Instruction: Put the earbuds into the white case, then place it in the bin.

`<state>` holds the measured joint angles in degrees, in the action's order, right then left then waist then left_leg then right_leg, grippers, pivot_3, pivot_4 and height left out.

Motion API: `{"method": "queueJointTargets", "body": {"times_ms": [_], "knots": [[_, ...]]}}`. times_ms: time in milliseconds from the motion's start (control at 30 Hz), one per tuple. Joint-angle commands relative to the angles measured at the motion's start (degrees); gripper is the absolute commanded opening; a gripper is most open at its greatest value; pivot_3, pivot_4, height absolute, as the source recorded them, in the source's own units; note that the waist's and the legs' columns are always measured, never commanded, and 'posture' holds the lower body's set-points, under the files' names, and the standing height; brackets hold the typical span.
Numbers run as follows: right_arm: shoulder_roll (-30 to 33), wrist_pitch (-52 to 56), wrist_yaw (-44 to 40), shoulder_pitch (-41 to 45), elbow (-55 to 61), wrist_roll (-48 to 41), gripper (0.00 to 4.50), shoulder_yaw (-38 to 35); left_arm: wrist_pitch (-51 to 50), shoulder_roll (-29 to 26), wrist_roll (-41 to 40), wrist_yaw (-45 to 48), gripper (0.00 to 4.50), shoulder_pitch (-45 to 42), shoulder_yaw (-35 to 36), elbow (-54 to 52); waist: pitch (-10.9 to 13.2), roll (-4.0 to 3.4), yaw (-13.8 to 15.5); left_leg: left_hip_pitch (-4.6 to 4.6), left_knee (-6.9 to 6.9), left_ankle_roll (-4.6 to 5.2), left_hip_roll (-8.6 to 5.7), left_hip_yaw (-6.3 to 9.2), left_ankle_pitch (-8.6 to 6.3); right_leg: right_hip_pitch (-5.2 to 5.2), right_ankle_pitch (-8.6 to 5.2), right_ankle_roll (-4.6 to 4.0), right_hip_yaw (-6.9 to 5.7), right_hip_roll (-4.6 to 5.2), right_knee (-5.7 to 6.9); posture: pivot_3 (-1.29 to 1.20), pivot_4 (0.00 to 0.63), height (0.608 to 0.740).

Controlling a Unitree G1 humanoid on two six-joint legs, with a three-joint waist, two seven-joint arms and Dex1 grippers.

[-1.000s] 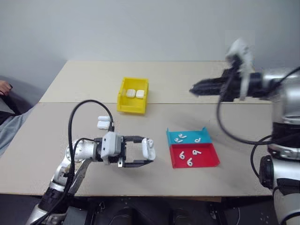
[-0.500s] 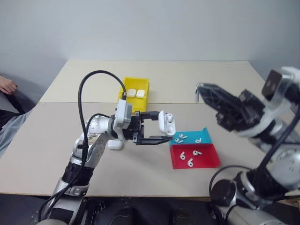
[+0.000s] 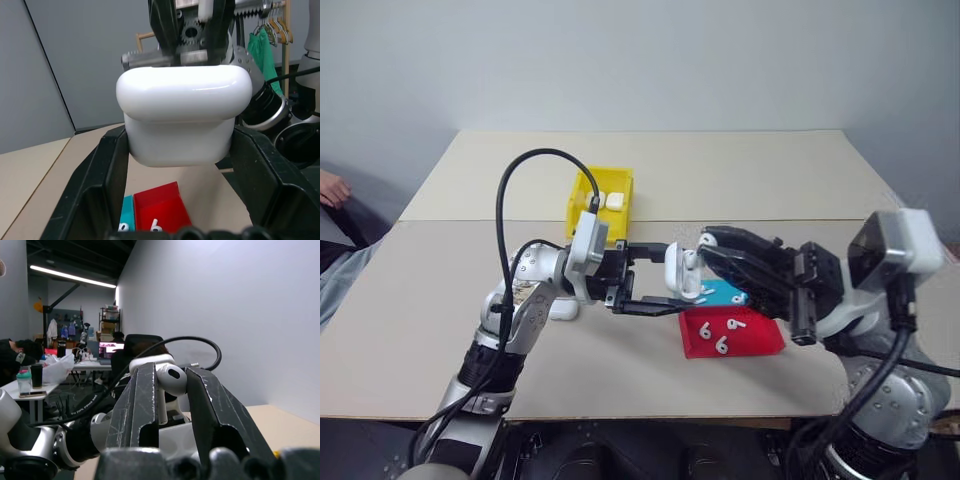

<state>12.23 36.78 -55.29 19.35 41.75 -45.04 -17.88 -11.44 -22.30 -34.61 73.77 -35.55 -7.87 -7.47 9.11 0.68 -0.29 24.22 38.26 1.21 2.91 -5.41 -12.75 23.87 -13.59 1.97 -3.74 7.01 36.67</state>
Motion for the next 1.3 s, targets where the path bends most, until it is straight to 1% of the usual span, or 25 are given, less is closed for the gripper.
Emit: {"method": "queueJointTargets", "body": {"times_ms": [33,200,433,933,1233,1300], "knots": [[0.74,-7.29,-0.46,-0.93,-0.99,1.80,0.86,4.19,-0.11,-0.03,-1.30,-0.21,2.76,0.24,1.12,-2.58,0.00,0.00,0.00,-0.01,0.00,0.00,0.00,0.00,0.00,0.00,0.00,0.00,0.00,0.00,0.00,0.00,0.150,0.740],[2.30,-13.05,-0.22,-2.71,-2.84,2.83,0.86,7.41,-0.35,-0.37,-1.65,-0.41,2.76,0.67,1.46,-3.09,0.00,0.00,0.08,-0.01,0.00,0.00,0.00,0.00,0.00,0.00,0.00,0.00,0.00,0.00,0.00,0.00,0.150,0.740],[5.55,-17.60,-0.43,-4.78,-4.41,2.49,0.86,8.63,-0.27,-0.61,-1.65,-0.93,2.76,1.19,1.56,-3.21,0.00,0.00,0.31,-0.02,0.01,0.00,0.00,-0.01,0.00,-0.03,0.00,0.00,0.00,0.00,-0.02,0.00,0.150,0.740],[9.08,-22.41,0.48,-6.33,-5.96,3.16,0.86,11.65,0.19,-0.08,-1.30,-1.68,2.76,1.20,1.37,-2.81,0.00,0.01,0.53,-0.03,0.01,0.00,0.00,-0.02,0.00,-0.04,0.00,0.00,-0.01,0.00,-0.03,0.00,0.150,0.740],[10.98,-25.77,-0.25,-7.68,-6.43,5.03,0.86,13.48,0.47,0.08,-1.00,-1.93,2.76,1.22,1.20,-2.53,0.00,0.01,0.78,-0.03,0.02,0.01,0.00,-0.04,0.00,-0.05,0.00,0.00,-0.01,0.00,-0.04,0.00,0.150,0.740],[10.69,-27.60,0.98,-8.01,-6.33,7.33,0.86,13.93,0.37,0.09,-0.84,-1.99,2.76,1.22,1.18,-2.32,0.01,0.01,0.78,-0.03,0.02,0.01,0.00,-0.05,0.00,-0.05,0.00,0.00,-0.02,0.00,-0.04,0.00,0.150,0.740]]}}
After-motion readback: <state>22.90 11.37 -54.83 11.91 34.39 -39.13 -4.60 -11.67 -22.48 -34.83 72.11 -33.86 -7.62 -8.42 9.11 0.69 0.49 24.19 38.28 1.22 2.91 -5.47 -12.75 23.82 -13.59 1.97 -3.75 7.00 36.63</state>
